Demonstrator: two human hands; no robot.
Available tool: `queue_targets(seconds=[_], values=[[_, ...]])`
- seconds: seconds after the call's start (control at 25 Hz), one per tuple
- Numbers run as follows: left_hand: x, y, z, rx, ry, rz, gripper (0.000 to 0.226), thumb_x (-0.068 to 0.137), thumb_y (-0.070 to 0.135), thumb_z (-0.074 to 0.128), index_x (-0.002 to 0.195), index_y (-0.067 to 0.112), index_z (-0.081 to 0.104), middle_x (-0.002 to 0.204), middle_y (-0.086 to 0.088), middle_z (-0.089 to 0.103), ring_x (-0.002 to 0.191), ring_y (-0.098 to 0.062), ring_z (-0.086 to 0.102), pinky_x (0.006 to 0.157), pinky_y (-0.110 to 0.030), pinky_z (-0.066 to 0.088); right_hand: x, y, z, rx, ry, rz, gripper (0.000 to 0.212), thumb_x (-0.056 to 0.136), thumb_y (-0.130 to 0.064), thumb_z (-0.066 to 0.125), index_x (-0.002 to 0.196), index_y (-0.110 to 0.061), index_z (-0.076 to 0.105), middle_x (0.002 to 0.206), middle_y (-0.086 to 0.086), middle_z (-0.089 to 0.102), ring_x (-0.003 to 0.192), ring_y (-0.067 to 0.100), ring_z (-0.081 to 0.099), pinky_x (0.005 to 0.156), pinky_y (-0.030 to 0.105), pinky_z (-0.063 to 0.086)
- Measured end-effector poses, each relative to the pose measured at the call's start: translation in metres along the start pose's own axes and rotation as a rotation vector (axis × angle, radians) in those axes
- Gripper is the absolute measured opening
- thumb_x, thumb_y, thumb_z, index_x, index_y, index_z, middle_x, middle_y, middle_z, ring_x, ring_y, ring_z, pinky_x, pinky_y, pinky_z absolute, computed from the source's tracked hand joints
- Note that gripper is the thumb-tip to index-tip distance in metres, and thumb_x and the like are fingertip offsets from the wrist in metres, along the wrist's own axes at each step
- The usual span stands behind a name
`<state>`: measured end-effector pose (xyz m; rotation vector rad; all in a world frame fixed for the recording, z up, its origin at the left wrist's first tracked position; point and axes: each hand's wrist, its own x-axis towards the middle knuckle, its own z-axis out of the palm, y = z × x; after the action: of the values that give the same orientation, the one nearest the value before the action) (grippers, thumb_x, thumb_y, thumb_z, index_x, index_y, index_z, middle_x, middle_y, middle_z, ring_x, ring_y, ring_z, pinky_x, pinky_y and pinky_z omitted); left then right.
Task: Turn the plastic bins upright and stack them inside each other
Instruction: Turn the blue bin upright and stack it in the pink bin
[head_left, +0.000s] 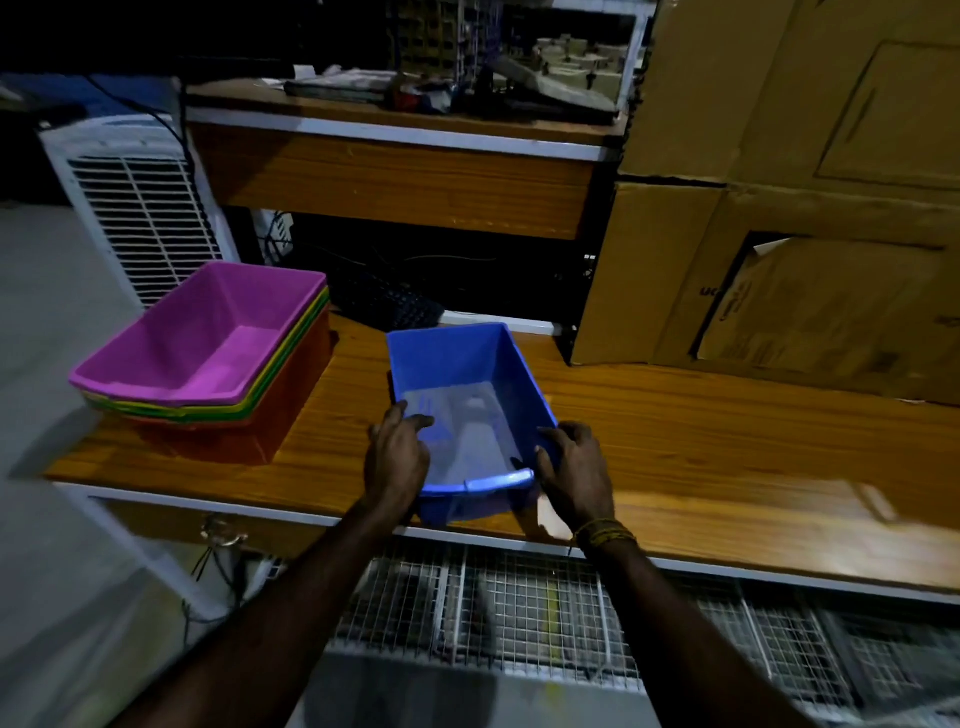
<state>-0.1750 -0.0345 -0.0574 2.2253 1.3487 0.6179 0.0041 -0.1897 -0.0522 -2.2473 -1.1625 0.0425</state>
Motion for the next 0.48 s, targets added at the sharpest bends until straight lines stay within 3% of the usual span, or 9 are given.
queue_targets(seconds=[0.2, 0.36, 0.48], values=[[-0.011, 0.02, 0.003, 0.077, 0.08, -0.008, 0.04, 0.082, 0.01, 0.058, 0.12, 0.021, 0.066, 0.148, -0.015, 0.043, 0.135, -0.031, 0.038, 0.109, -0.041, 0.028, 0.014, -0.001, 0.003, 0.085, -0.102, 0.011, 0.045, 0.09, -0.028, 0.06, 0.133, -0.015, 0.057, 0.142, 0.015, 0.045, 0.126, 0.033, 0.048, 0.104, 0.04, 0.044], [-0.011, 0.032, 0.002, 0.035, 0.062, -0.123, 0.041, 0.086, 0.021, 0.055, 0.126, 0.025, 0.061, 0.149, -0.016, 0.039, 0.13, -0.038, 0.037, 0.105, -0.041, 0.031, 0.036, -0.012, 0.005, 0.059, -0.196, 0.023, 0.049, 0.083, -0.04, 0.062, 0.128, -0.02, 0.061, 0.136, 0.014, 0.049, 0.12, 0.036, 0.05, 0.102, 0.043, 0.045], [-0.005, 0.031, -0.001, 0.038, 0.043, -0.122, 0.04, 0.084, 0.029, 0.055, 0.124, 0.029, 0.062, 0.143, -0.017, 0.047, 0.13, -0.036, 0.04, 0.101, -0.041, 0.033, 0.041, -0.025, 0.006, 0.023, -0.193, 0.071, 0.049, 0.083, -0.045, 0.061, 0.128, -0.025, 0.061, 0.134, 0.012, 0.048, 0.121, 0.033, 0.047, 0.103, 0.044, 0.044]])
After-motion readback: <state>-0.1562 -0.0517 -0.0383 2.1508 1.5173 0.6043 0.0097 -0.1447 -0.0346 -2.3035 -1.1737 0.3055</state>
